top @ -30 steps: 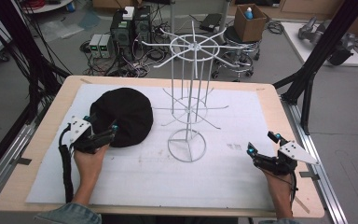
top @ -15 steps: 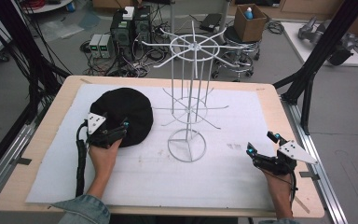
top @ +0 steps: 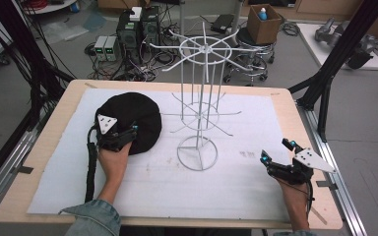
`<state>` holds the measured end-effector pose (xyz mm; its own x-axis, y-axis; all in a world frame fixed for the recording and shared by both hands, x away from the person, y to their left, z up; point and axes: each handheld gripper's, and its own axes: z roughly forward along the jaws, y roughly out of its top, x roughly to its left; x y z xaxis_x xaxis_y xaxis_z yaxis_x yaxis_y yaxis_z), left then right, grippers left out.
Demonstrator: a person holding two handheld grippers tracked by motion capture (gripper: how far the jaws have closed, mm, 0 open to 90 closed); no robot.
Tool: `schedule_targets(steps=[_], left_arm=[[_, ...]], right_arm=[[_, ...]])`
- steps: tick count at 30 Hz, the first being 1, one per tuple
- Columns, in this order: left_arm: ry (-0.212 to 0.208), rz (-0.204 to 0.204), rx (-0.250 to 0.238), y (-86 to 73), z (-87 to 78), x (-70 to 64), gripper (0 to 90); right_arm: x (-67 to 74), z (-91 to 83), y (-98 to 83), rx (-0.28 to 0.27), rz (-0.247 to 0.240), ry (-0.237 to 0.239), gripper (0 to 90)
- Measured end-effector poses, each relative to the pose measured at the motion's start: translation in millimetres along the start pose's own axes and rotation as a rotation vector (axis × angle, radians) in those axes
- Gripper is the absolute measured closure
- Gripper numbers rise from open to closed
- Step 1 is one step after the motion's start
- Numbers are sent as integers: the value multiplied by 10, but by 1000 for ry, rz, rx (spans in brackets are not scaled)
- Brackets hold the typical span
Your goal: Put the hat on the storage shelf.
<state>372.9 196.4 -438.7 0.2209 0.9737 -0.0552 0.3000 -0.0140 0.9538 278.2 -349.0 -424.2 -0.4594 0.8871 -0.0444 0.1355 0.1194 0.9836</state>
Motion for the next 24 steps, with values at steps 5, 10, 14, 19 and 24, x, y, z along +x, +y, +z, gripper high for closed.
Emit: schedule_targets(steps=[5, 10, 14, 19, 24], left_arm=[[-5, -55, 34, -9, 10, 22, 436], [-6, -49, 49, -9, 5, 24, 594], [-22, -40, 52, 12, -26, 19, 669], [-77, -36, 22, 127, -114, 20, 697], [-123, -27, -17, 296, -226, 60, 701]], right_arm=[[2, 0, 0, -1, 2, 3, 110], [-1, -3, 0, 1, 4, 0, 110], [-4, -1, 0, 0, 1, 1, 110], [-9, 0, -1, 1, 2, 1, 110], [-5, -3, 0, 1, 3, -1, 110]])
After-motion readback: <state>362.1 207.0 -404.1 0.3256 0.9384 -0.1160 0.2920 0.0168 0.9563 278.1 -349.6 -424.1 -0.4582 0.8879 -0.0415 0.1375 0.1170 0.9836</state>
